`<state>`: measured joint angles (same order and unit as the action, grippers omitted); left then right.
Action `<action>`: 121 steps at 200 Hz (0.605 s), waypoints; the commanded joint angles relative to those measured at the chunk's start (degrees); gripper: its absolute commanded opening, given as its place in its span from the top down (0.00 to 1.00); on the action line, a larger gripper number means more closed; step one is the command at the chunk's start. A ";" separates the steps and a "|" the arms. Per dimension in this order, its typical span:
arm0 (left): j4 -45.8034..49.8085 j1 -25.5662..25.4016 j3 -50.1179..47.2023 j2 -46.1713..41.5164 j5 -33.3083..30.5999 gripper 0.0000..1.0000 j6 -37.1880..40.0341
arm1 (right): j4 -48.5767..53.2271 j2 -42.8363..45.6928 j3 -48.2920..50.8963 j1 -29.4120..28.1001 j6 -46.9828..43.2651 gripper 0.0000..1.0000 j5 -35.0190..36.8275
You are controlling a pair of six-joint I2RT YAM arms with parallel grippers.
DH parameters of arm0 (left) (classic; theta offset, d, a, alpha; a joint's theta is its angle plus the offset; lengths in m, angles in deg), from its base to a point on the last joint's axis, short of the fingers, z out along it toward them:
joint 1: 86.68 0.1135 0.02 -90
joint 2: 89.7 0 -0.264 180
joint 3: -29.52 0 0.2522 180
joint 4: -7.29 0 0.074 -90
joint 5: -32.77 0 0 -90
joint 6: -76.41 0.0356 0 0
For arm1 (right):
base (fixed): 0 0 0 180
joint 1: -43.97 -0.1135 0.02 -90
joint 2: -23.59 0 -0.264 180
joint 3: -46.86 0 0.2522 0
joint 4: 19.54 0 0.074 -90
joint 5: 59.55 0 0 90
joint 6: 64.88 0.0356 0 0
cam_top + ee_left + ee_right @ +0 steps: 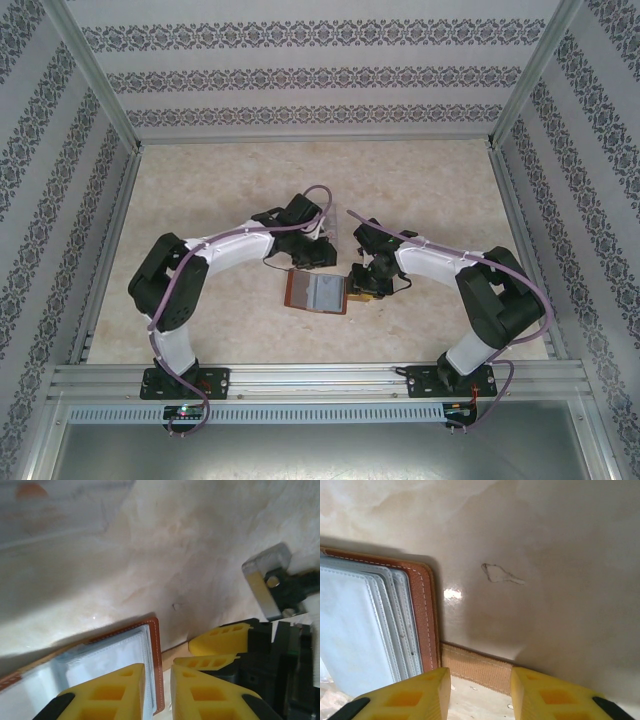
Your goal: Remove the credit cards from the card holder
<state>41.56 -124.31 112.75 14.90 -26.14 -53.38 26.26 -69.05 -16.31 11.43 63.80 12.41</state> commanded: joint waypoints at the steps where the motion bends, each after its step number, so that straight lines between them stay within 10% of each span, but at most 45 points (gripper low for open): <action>1: -0.63 -1.70 -0.70 1.83 1.43 0.79 -2.04 | 1.19 -1.25 1.16 -0.78 -0.63 0.62 1.35; 121: 3.73 -5.69 -3.32 3.86 0.52 0.75 -2.06 | 1.10 -1.59 1.42 -0.85 -0.88 0.61 1.27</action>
<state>41.50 -128.77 109.25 18.07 -24.21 -56.46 26.10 -69.08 -16.23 11.43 63.77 12.41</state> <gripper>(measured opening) 0.250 0.384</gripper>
